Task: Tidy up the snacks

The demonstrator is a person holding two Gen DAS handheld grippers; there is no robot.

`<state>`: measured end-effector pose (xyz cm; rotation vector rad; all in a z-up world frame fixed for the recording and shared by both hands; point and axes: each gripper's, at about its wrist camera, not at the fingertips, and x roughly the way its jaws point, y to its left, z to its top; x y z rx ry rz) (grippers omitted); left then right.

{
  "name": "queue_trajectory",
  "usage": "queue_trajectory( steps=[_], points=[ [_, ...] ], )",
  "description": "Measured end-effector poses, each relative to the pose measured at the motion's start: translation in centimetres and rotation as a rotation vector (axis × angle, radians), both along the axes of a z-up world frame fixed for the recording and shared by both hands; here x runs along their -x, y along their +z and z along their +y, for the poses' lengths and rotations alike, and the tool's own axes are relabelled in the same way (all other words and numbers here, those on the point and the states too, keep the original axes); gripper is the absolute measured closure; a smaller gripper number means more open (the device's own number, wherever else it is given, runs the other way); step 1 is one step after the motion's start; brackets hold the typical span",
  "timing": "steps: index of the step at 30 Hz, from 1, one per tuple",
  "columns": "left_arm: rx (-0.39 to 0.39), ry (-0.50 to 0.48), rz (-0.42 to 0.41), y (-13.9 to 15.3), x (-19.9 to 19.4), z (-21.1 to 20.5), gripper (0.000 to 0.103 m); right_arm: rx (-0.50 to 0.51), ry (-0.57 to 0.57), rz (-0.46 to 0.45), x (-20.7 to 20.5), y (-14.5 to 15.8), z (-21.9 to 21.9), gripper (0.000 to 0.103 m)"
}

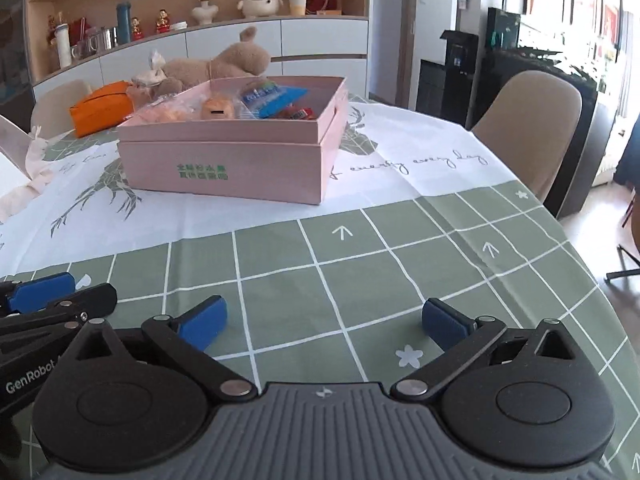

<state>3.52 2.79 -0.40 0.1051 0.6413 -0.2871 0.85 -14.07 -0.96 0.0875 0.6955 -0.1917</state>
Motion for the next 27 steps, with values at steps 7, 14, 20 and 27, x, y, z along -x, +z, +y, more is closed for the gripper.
queue_trajectory(
  steps=[7,14,20,27],
  points=[
    [-0.006,-0.012,-0.002,-0.03,-0.09,-0.34,0.06,-0.003,0.003,0.001,-0.15,-0.05,-0.12,0.0],
    [0.002,-0.013,0.001,-0.02,-0.12,-0.24,0.06,-0.003,0.0,0.0,-0.05,-0.03,0.01,0.0],
    [0.003,-0.014,0.002,-0.02,-0.13,-0.21,0.06,-0.002,0.006,0.0,-0.09,-0.01,0.01,0.0],
    [0.005,-0.013,0.002,0.0,-0.1,-0.24,0.06,-0.002,0.006,0.0,-0.08,-0.01,0.02,0.0]
  ],
)
